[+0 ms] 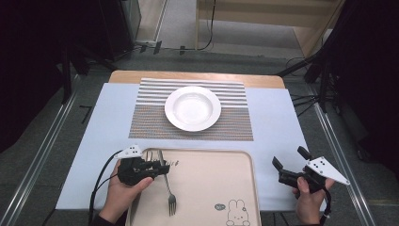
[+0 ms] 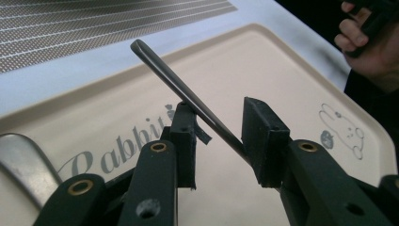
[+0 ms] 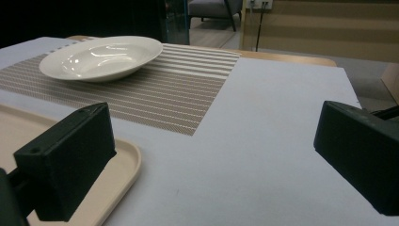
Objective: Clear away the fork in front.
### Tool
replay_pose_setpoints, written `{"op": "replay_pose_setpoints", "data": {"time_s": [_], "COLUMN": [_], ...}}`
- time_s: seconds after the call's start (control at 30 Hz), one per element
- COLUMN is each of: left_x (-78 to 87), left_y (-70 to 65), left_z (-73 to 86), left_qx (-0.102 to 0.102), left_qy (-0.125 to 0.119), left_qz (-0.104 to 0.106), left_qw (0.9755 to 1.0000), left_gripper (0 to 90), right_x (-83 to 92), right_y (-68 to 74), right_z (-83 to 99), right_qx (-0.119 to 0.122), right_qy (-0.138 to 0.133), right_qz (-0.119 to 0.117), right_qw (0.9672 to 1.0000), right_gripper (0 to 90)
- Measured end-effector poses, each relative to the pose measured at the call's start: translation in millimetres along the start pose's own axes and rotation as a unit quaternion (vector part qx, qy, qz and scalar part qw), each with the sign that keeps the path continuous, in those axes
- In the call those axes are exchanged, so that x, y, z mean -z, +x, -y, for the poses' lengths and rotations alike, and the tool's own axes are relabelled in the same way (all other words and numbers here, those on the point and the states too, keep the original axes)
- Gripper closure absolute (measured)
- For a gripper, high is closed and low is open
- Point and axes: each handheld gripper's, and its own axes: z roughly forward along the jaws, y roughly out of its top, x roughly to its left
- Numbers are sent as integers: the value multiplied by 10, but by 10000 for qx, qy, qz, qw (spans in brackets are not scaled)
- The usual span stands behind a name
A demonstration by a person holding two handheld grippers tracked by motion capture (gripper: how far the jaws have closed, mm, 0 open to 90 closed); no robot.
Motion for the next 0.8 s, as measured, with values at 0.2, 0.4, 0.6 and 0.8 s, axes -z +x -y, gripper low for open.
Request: {"op": "replay_pose_setpoints", "data": {"time_s": [0.2,0.4,0.6,0.8], "left_x": [-55,-98,-111,-129], "left_y": [-15,-34,-28,-53], "left_z": [13,23,31,37], "left_qx": [-86,-147,-171,-329], "left_qy": [216,334,444,533], "left_qz": [-366,-624,-961,-1266], "left_qw": [9991,9974,9942,9900], "left_gripper": [618,618,618,621], "right_x": [-1,-7,-2,-1], "right_y": [-5,-10,-14,-15], "right_z": [5,5,6,6], "right_qx": [-7,-10,-14,-24], "right_qy": [3,13,16,20], "right_qz": [-5,-6,2,2], "right_qw": [10000,10000,10000,10000], "right_gripper": [0,0,0,0]}}
